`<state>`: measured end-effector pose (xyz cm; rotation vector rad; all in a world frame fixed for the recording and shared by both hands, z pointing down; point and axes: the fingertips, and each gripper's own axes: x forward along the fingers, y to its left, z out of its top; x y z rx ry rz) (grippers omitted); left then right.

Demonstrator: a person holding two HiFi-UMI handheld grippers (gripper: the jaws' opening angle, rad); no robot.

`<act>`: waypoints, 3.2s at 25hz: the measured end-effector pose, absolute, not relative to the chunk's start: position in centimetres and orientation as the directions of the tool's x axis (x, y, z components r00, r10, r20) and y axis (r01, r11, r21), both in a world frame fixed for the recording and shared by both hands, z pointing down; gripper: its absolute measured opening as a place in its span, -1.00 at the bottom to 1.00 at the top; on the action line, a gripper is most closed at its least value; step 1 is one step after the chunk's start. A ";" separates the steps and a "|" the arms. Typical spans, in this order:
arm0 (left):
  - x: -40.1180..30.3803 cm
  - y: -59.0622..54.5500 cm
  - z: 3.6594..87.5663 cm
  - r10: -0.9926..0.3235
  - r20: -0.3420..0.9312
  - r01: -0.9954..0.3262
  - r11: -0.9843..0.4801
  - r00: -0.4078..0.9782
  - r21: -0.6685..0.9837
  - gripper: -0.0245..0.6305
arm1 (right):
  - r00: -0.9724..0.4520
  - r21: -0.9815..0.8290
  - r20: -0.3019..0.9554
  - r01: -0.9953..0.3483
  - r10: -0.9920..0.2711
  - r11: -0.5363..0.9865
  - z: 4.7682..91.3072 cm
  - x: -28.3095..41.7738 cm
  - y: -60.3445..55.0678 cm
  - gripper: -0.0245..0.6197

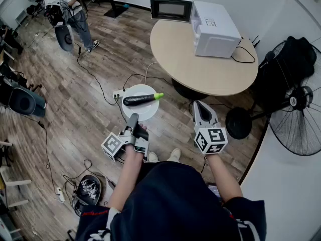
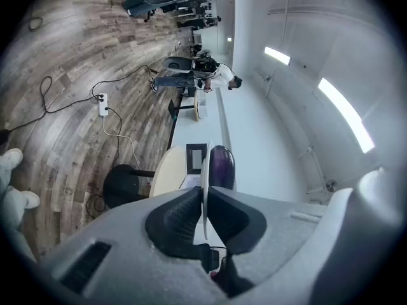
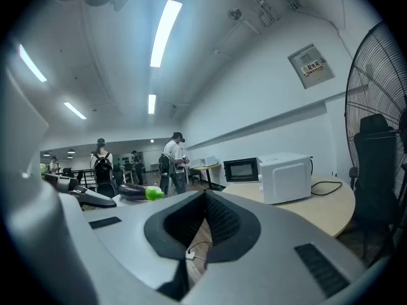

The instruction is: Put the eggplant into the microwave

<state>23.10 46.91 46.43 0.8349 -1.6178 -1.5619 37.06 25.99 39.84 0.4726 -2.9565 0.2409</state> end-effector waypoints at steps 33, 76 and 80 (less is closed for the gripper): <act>22.6 42.0 48.3 -0.790 0.103 0.081 0.068 -0.604 0.994 -0.84 | -0.960 -0.146 0.164 -0.251 -0.226 0.957 42.0 34.8 19.9 -0.89; -10.0 29.4 48.7 -0.872 0.130 0.090 0.099 -0.471 0.991 -0.84 | -0.944 -0.140 0.183 -0.303 -0.276 0.943 41.2 1.6 10.8 -0.89; -11.3 26.1 49.0 -0.870 0.144 0.095 0.112 -0.472 0.989 -0.84 | -0.945 -0.157 0.187 -0.299 -0.269 0.941 41.6 -0.1 7.3 -0.89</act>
